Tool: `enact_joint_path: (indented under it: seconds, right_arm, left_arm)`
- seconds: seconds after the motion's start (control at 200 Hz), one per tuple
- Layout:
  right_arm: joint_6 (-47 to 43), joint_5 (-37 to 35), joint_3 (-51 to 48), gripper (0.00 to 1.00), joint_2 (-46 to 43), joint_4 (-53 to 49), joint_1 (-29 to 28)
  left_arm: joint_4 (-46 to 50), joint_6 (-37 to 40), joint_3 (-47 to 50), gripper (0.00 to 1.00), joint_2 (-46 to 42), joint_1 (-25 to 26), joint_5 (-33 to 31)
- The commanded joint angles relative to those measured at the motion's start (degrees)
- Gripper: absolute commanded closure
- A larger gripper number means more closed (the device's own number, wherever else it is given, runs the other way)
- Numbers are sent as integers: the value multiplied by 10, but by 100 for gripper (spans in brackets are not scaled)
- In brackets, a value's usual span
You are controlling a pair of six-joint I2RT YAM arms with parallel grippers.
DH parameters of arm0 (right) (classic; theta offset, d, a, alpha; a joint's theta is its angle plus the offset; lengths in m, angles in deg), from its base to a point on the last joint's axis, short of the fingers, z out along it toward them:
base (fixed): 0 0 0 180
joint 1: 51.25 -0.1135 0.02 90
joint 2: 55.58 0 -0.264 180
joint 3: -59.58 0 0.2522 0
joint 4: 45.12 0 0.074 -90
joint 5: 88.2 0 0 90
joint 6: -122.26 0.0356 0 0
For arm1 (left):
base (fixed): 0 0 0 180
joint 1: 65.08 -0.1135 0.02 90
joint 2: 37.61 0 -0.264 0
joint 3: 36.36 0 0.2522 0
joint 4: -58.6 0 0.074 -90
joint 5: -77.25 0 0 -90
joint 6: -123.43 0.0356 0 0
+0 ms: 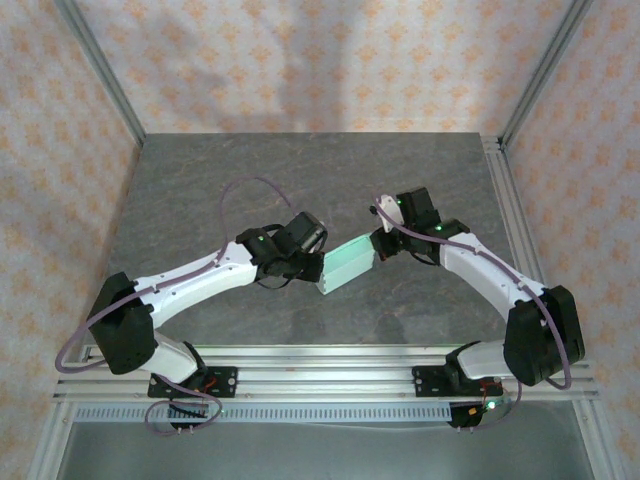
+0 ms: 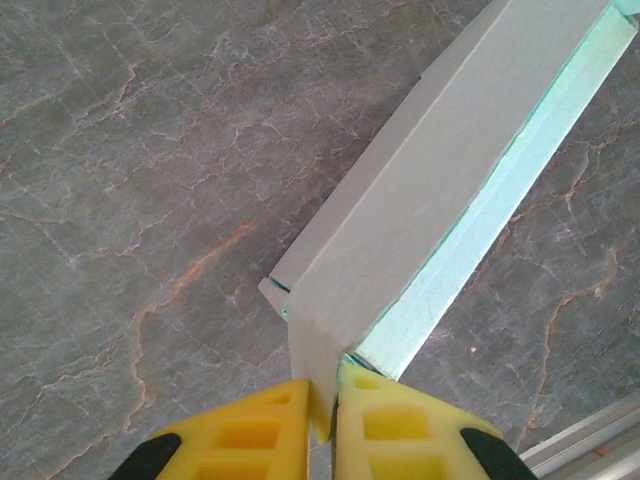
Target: Fold the paper box
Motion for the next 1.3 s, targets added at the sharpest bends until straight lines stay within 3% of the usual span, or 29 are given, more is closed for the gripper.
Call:
enact_joint_path:
  seconds: [0.0,0.205,0.586,0.756,1.296]
  right_arm:
    - [11,-14,6,100,3,3,-3]
    - [15,-20,6,100,1,7,-11]
    - [25,-41,-8,100,-14,27,-21]
    - [29,-53,-18,100,-27,39,-22]
    - [86,-50,-61,100,-30,128,-40]
  left_arm:
    - [12,-7,-11,90,-20,2,2]
    - [6,-42,-11,100,-17,2,3]
    - [-10,-138,-33,100,2,0,21]
    - [-10,-181,-43,100,6,0,-12]
    - [-1,-196,-66,100,53,-24,-43]
